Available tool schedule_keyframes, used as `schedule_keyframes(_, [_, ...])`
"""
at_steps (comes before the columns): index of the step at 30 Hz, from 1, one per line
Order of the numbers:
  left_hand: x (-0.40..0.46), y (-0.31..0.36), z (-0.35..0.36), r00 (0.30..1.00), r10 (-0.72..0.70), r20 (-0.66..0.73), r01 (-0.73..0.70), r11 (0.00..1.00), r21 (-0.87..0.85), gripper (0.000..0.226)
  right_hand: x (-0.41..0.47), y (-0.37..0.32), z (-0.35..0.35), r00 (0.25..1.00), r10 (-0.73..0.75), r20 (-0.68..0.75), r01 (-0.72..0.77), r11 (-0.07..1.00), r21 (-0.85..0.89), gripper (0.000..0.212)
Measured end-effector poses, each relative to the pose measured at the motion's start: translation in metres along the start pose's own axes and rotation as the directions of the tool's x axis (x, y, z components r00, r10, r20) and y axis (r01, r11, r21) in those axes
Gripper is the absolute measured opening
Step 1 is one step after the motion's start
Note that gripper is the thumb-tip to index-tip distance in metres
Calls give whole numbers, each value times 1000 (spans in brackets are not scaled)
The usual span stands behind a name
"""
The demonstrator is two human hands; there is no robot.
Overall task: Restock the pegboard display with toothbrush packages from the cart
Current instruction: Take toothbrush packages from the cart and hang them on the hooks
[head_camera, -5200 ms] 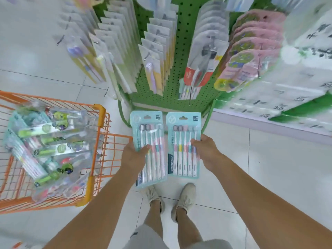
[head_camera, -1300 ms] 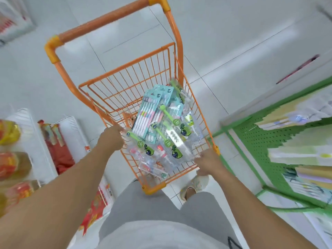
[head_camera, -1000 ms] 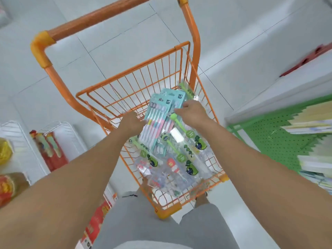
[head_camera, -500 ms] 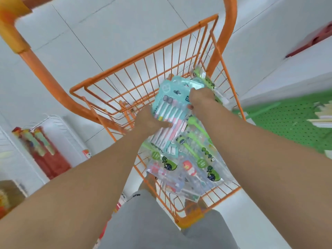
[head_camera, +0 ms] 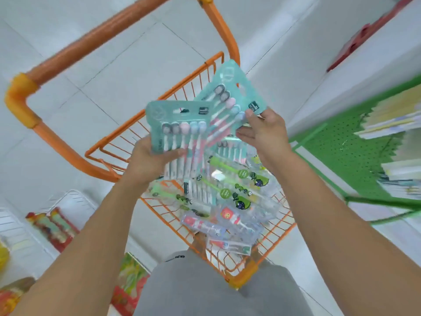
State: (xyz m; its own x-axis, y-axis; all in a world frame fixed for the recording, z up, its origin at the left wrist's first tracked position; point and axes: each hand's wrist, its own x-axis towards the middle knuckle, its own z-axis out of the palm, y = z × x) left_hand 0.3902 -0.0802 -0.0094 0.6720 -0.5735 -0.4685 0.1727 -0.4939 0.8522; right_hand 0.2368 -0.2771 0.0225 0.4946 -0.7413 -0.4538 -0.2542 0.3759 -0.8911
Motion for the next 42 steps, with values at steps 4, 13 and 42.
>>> schedule_keyframes(4, [-17,55,14,981,123,153,-119,992,-38,32,-47,-33,-63,992,-96,-77,109,976,191,32])
schedule_keyframes(13, [-118,108,225,841,27,541,-188,951,244,9,-147,8,-267,965,84,-250,1,947,320,17])
schedule_keyframes(42, [-168,-37,656,821,-240,518,-19,895,445,7,-78,246,-682,654,411,-636,-349,909,228,26])
